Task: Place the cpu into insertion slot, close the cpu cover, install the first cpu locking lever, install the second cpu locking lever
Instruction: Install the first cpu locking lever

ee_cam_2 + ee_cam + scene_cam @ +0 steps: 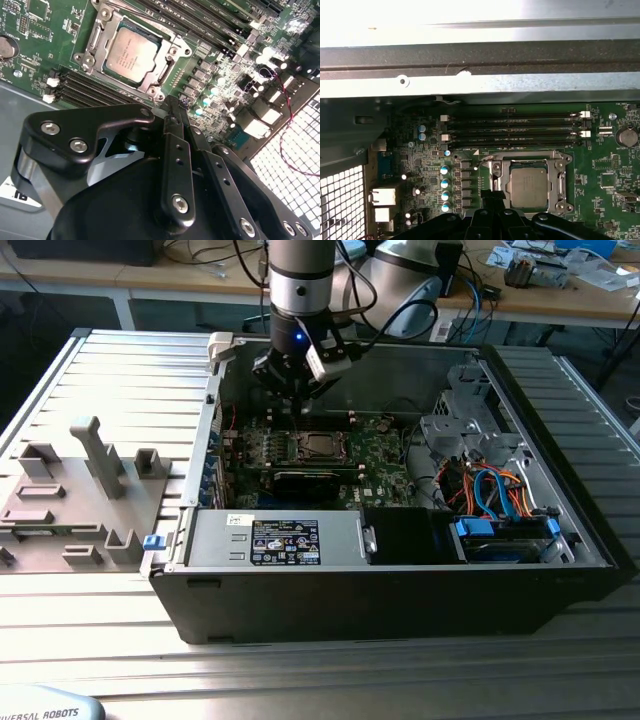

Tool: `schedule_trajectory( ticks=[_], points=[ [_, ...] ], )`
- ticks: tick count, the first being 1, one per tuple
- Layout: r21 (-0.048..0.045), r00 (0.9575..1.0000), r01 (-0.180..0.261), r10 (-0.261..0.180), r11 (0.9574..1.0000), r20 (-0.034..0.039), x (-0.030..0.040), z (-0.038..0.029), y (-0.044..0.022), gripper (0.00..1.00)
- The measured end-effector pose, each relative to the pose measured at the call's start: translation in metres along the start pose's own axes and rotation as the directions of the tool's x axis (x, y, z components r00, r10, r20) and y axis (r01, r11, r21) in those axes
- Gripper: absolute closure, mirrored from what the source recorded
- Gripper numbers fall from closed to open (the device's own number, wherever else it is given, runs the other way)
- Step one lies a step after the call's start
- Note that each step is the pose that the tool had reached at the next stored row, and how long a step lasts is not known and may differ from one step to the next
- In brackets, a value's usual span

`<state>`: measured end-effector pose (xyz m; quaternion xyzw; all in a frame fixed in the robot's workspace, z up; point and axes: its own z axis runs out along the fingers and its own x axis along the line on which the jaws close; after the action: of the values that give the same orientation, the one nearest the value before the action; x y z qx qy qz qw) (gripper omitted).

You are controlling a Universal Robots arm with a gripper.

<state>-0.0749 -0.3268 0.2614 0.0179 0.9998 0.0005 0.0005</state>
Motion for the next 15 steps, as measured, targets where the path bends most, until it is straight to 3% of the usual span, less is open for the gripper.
schedule_trajectory(
  ticks=[15],
  points=[
    [0.0, 1.0, 0.0, 0.0, 1.0, 0.0, 0.0097, 0.0, -0.0004, 0.89]
  ],
)
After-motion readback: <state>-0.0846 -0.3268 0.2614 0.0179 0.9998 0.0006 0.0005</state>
